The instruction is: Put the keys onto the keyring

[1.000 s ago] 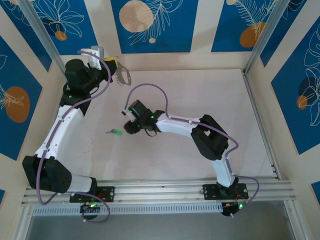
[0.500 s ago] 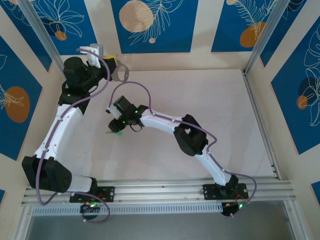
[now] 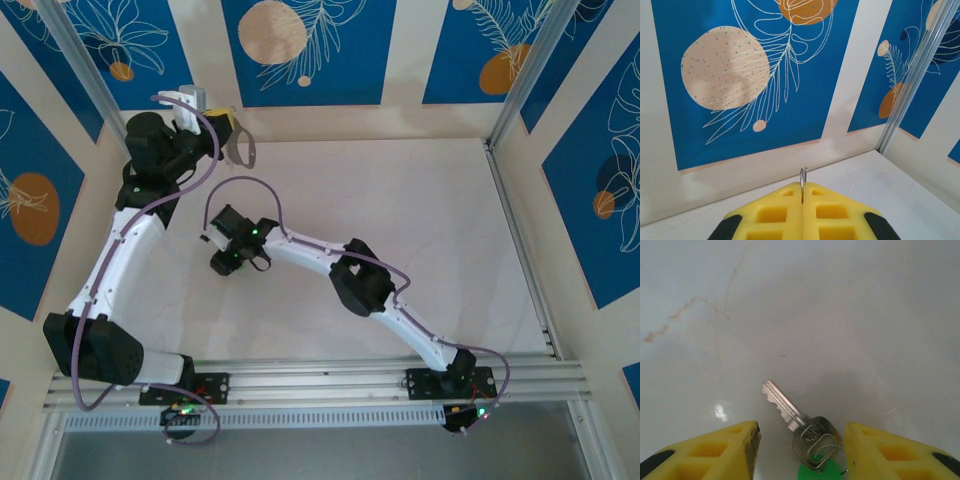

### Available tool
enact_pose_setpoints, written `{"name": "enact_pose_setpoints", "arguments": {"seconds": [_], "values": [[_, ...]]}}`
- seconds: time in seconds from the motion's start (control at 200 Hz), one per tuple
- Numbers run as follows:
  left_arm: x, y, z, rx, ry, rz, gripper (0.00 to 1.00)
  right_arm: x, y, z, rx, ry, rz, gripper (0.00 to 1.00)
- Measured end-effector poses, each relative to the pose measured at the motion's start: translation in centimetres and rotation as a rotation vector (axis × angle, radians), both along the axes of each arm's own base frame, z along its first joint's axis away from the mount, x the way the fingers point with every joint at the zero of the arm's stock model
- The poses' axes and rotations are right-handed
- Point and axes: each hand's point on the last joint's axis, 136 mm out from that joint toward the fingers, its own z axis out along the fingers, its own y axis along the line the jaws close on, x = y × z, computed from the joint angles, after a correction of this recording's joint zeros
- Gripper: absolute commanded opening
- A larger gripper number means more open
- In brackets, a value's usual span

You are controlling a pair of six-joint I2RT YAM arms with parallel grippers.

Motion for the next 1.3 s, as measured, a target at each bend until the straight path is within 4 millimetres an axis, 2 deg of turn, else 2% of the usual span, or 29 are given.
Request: {"name": "enact_pose_setpoints", "arguments": {"seconds": [0.05,0.17,0.505,0.75,0.91,1.055,1.3], "values": [[0.0,0.0,0.0,0.0,0.002,0.0,0.0,0.1,-0.2,-0.6,-0.015,-0.001,-0.003,0.49],[0.0,0.0,-0.2,0.001,0.008,0.0,0.0,0.3,-0.2,-0.4,-0.018,-0.015,-0.006,0.46],[0.0,0.0,-0.3,0.001,0.011,0.0,0.0,0.5,-0.9,-0.7,-0.033,-0.047,-0.007,0.25],[0.0,0.0,-0.3,0.001,0.012,0.0,0.0,-0.1,-3.0,-0.6,-0.058,-0.071,-0.021,0.23],[0.0,0.0,-0.3,0.001,0.012,0.0,0.0,-1.0,-6.0,-0.6,-0.082,-0.077,-0.042,0.2],[0.0,0.0,-0.3,-0.001,0.013,-0.001,0.0,-1.4,-9.6,-0.7,-0.101,-0.073,-0.08,0.19],[-0.4,-0.7,-0.2,-0.015,0.02,-0.03,0.0,-0.8,-18.0,-0.9,-0.137,-0.056,-0.224,0.18]]}}
